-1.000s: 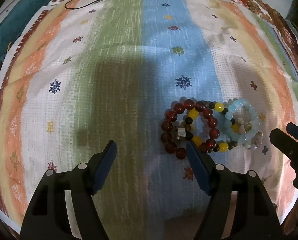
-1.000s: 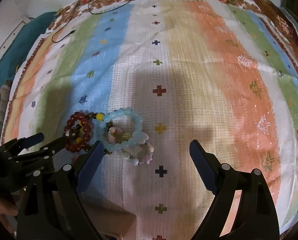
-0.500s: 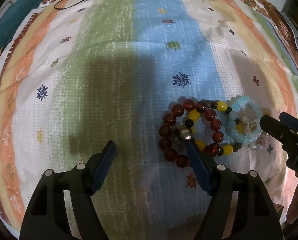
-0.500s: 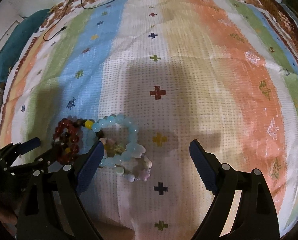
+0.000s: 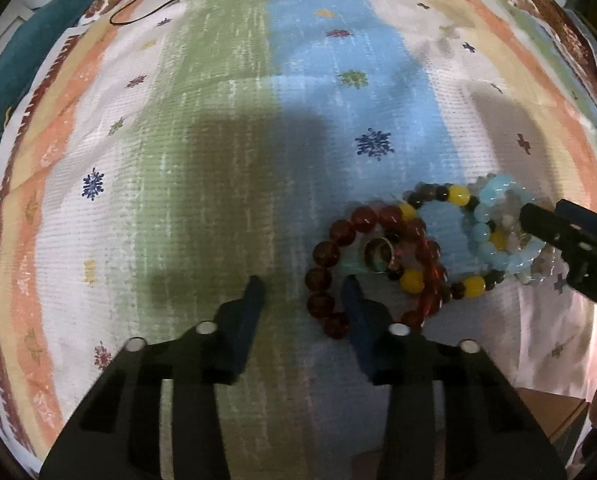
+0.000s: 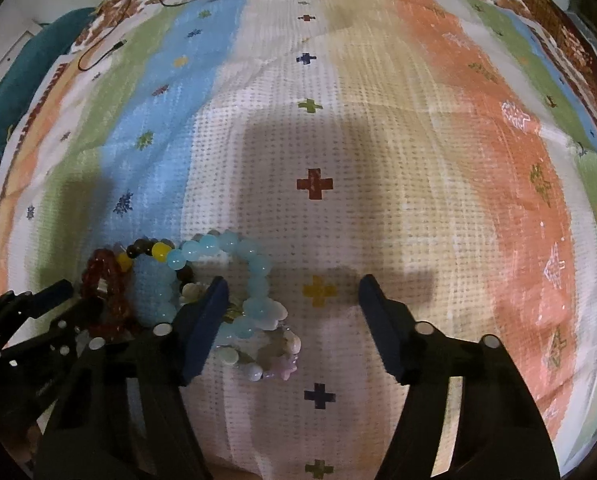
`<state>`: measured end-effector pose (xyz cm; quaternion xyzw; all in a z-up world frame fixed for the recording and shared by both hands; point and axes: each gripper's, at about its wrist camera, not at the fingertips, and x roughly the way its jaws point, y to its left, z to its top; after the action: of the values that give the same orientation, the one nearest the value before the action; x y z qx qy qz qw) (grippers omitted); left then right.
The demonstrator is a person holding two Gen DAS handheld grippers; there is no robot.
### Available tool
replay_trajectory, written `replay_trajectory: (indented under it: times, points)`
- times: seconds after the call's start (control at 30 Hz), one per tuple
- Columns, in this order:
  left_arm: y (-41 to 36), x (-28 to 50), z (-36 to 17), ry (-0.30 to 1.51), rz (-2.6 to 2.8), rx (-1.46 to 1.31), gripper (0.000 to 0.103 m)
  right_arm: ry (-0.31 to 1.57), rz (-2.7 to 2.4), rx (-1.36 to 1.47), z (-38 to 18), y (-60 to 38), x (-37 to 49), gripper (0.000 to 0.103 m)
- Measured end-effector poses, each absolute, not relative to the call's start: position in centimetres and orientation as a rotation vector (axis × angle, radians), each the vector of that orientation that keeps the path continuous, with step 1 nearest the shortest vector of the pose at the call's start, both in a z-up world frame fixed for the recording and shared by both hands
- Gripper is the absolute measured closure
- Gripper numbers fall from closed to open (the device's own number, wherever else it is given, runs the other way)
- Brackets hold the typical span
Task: Organize jewelry
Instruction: 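Close left gripper on red bead bracelet while right gripper closes on aqua bead bracelet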
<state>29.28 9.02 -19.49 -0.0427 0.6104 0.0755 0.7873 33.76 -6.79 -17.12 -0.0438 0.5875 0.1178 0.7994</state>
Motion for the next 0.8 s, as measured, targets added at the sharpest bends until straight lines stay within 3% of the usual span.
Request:
replay_trajectory:
  times: [0.1,0.23,0.8]
  points:
    - [9.9,29.1,-19.4,1.314,0.188,-0.126,0.09,1.26,0.257,-0.094,-17.0,-6.9,33.8,0.066]
    - [10.3,28.9,-19.3,1.308,0.19,-0.157,0.09,1.248,0.235,-0.126,-16.9,-7.0,33.7,0.091]
    - [10.5,26.6,-15.3,1.242,0.199,-0.145,0.09,1.207,0.277,-0.124,-13.5,-7.7,31.5,0.091]
